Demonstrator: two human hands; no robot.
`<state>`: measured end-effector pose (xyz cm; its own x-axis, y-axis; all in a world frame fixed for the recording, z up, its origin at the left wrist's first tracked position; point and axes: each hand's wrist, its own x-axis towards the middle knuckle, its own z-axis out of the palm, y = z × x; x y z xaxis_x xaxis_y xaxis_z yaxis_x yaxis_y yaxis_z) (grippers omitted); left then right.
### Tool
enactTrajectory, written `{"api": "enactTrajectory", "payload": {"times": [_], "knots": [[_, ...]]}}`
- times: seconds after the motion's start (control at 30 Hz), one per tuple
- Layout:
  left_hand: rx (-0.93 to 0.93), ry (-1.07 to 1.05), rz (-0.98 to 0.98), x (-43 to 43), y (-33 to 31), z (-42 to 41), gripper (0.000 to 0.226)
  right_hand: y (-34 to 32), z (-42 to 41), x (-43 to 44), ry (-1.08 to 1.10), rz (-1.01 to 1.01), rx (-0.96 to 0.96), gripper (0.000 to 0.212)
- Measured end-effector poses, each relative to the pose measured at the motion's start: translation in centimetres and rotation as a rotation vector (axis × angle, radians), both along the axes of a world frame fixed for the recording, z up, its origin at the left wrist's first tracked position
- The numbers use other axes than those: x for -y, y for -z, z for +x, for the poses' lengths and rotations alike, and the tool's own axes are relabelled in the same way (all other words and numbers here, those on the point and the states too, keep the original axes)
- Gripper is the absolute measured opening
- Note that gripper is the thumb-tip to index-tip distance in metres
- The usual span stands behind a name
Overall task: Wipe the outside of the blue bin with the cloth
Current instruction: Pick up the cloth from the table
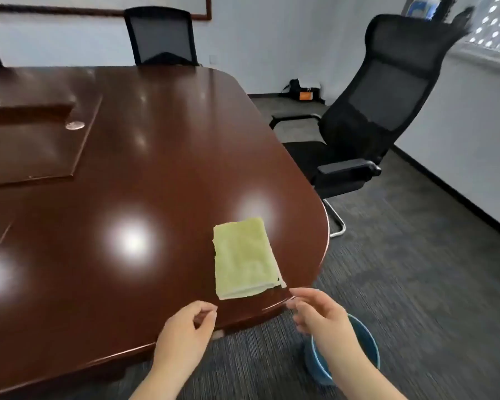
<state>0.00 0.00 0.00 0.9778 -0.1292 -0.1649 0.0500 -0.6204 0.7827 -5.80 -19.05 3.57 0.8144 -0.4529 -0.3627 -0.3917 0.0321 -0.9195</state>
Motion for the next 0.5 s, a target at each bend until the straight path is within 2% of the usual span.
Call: {"api": "enactTrajectory", "payload": {"times": [0.1,0.27,0.4,0.5], "knots": [[-0.035,0.000,0.054,0.7,1.9,4.7,0.016,1.5,4.3,-0.2,-0.166,-0.182,-0.115,0.019],[-0.162,-0.054,-0.066,2.5,3.9,9.6,0.046,3.6,10.1,0.4,-0.202,-0.389,-0.228,0.046],[-0.233,-0.048,-0.173,3.5,4.4,11.6,0.056,5.1,13.9,1.1,-0.179,-0.349,-0.309,0.068],[-0.289,-0.024,-0.253,4.1,4.4,12.5,0.060,6.2,15.4,1.0,-0.202,-0.287,-0.324,0.076]]}}
